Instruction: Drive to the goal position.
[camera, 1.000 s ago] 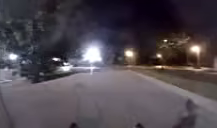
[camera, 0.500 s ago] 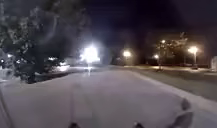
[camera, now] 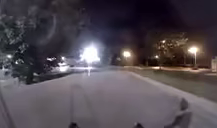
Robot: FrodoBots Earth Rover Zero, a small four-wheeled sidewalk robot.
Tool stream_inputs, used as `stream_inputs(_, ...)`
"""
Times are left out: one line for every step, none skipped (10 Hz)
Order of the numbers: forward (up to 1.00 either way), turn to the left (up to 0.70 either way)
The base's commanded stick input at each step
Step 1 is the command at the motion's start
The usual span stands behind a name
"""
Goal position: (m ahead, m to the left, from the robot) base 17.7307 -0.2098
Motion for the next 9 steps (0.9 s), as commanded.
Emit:
stream_inputs(0.50, 0.00)
stream_inputs(0.50, 0.00)
stream_inputs(0.50, 0.00)
stream_inputs(0.50, 0.00)
stream_inputs(0.50, 0.00)
stream_inputs(0.50, 0.00)
stream_inputs(0.50, 0.00)
stream_inputs(0.50, 0.00)
stream_inputs(0.50, 0.00)
